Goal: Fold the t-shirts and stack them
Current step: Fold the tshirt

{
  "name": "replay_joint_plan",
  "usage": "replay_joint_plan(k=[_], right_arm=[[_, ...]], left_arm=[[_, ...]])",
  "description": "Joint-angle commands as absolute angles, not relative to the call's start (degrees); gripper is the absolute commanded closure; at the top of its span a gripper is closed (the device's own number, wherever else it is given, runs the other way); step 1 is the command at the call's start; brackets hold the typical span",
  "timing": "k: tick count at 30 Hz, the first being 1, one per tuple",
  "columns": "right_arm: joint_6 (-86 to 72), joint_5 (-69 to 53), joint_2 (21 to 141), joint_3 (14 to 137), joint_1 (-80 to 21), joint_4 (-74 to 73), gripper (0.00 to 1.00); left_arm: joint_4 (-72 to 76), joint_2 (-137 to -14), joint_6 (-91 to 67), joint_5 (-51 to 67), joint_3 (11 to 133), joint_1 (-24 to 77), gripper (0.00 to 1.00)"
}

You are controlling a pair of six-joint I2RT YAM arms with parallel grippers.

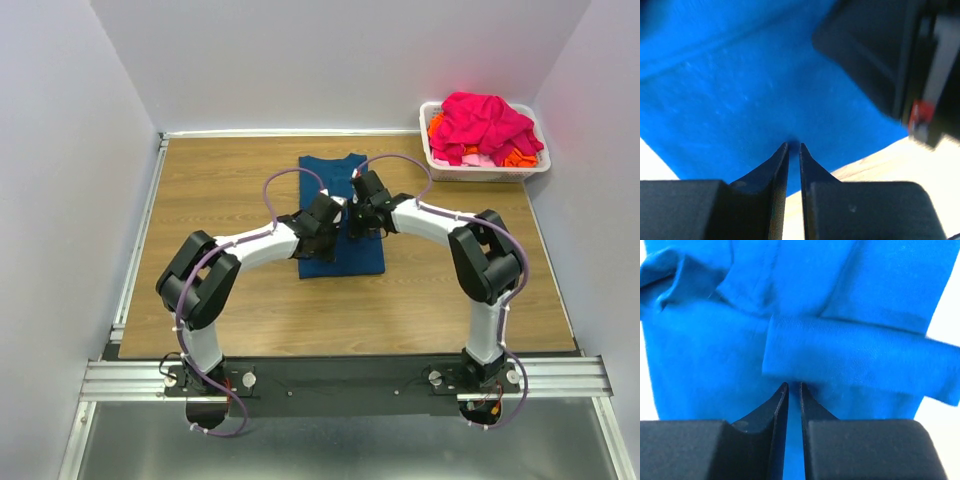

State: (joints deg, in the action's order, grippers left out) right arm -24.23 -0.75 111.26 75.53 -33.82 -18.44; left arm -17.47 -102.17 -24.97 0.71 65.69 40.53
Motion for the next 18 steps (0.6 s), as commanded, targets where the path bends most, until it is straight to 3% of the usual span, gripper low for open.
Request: replay_joint_plan(k=[1,10,18], right_arm=[[-24.96,1.74,114.95,77.86,-33.66,-14.68,0.79],[-22.06,5.97,121.37,91.13,-30.77,-14.5,0.78],[-18.2,0.98,124.46,103.09,-27.77,-14.76,0.73]], left_arm=[[-19.16,-102.83,-24.79,4.22,64.25,40.61,0.79],[-18.81,-101.34,-24.96,5.1,58.8,41.4,0.79],[-18.19,-95.55,-26.36,5.1,53.97,42.01,0.79]])
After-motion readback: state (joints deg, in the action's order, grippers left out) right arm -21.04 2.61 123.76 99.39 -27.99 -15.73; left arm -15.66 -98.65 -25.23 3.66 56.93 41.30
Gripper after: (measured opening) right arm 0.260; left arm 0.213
